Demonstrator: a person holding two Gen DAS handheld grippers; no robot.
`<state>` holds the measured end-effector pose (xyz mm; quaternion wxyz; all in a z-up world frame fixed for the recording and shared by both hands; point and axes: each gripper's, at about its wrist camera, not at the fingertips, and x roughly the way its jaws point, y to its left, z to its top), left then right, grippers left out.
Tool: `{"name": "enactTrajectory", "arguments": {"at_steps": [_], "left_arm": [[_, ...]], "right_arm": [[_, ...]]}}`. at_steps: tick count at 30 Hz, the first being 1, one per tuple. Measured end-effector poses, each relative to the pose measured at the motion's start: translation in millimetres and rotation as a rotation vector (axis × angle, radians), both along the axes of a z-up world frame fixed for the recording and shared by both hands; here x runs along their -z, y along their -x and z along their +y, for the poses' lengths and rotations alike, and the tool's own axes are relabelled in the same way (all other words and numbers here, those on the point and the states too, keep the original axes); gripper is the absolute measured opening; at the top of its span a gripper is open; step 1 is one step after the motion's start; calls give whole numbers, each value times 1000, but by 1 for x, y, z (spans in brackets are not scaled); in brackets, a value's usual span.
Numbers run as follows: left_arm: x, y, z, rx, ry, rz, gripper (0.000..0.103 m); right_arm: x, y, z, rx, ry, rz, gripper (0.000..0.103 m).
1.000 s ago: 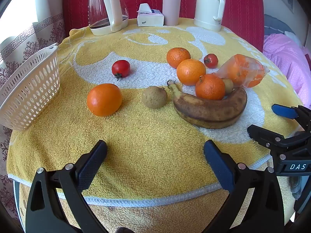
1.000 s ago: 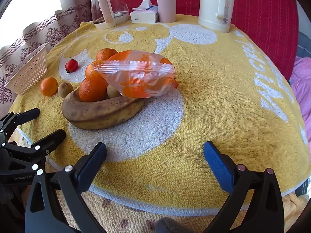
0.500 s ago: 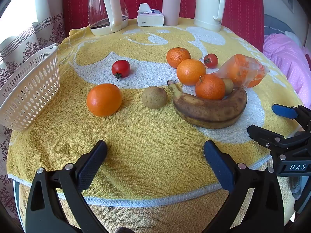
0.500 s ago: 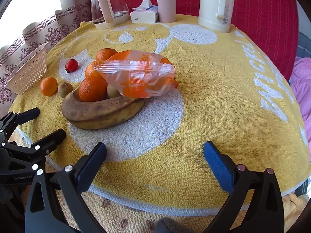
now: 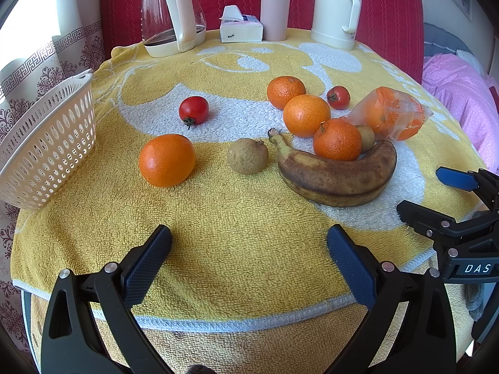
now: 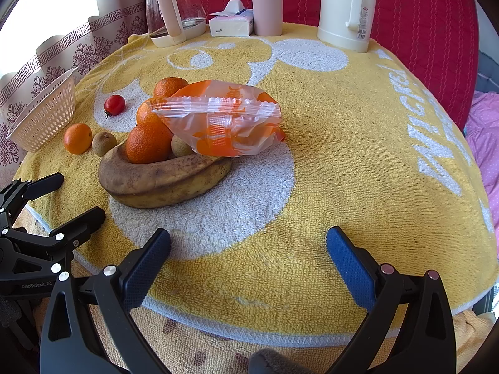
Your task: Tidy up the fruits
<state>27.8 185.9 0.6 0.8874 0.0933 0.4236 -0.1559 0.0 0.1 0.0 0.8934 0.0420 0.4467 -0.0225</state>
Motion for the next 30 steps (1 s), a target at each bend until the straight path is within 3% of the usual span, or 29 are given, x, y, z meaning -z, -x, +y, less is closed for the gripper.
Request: {"name": "enactTrajectory", "arguments": {"at_steps": [30], "left_arm": [[0,0,0,1,2,2,101]], "right_arm": [[1,-3,2,-20,5,25,98]]}}
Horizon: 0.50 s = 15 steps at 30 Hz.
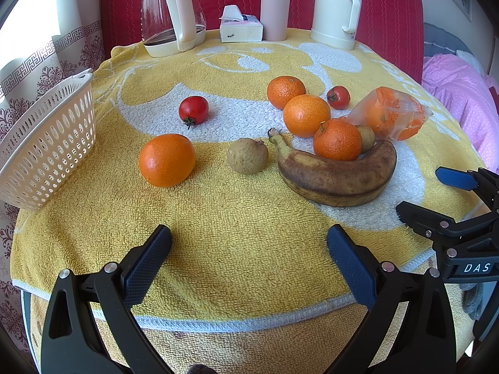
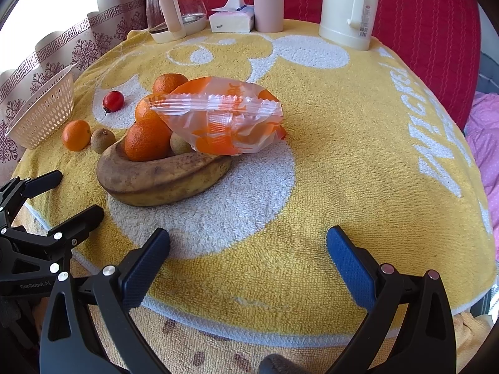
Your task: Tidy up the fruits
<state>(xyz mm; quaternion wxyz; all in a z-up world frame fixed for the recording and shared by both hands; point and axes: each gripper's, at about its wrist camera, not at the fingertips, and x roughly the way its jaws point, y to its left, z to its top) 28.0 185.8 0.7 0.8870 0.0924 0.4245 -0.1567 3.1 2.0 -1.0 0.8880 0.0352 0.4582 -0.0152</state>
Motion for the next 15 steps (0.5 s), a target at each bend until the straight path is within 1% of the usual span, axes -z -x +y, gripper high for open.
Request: {"name": "enactTrajectory", "arguments": {"at_steps": [3,9,13,15], "left_arm": [[0,1,0,0,4,5,101],[-1,-3,1,0,8,15,101],[0,-8,2,-1,14,52,101],[-1,-11,0,9,-2,73,101]], "right_arm": [[0,1,-5,-51,-3,7,98],[0,3,-4,-45,5,-2,98],[0,4,-4,-45,5,-2,98],[0,5,-4,-45,5,-1,98]]}}
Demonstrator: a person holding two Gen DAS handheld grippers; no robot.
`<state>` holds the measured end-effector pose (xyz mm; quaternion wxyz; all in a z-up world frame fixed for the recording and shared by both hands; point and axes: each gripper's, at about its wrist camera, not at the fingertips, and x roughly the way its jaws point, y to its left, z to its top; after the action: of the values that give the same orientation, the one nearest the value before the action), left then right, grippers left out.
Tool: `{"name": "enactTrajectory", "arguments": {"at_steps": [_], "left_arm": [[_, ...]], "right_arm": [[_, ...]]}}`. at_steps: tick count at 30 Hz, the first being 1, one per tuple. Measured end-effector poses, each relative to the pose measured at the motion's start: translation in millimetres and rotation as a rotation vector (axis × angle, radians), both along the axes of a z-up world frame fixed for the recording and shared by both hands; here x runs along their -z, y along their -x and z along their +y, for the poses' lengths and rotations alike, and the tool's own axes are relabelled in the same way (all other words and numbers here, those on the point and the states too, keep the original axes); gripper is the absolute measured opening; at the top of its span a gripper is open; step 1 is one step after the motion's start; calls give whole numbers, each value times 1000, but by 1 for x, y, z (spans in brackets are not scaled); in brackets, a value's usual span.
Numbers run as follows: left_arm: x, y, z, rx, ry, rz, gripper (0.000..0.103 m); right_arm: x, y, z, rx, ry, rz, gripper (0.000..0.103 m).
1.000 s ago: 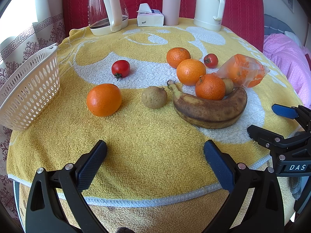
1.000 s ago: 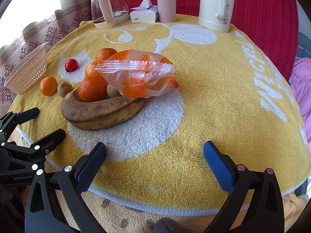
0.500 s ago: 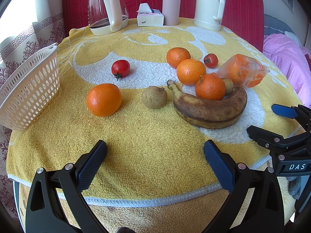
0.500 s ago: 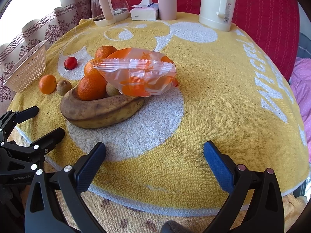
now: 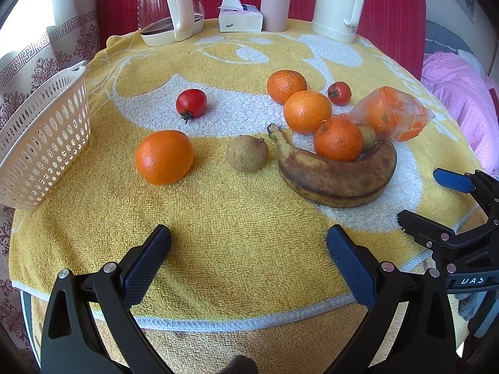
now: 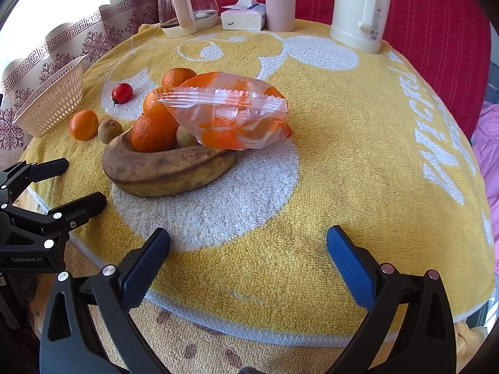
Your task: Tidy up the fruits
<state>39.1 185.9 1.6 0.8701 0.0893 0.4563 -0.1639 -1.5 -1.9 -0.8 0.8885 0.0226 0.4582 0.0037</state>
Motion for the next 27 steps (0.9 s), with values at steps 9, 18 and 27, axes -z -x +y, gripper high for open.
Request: {"name": "enactTrajectory", "arguments": {"at_steps": [9,18,27], "left_arm": [[-1,2,-2,-21,-8,-22,101],[0,4,-2,-22,-10,-31,101],[0,4,-2,-22,-10,-30,101]], "right_arm": [[-1,-1,1,0,0,-1,98],[-1,-1,1,0,0,-1,98],[-3,0,-1,0,-19,-9,98]]}}
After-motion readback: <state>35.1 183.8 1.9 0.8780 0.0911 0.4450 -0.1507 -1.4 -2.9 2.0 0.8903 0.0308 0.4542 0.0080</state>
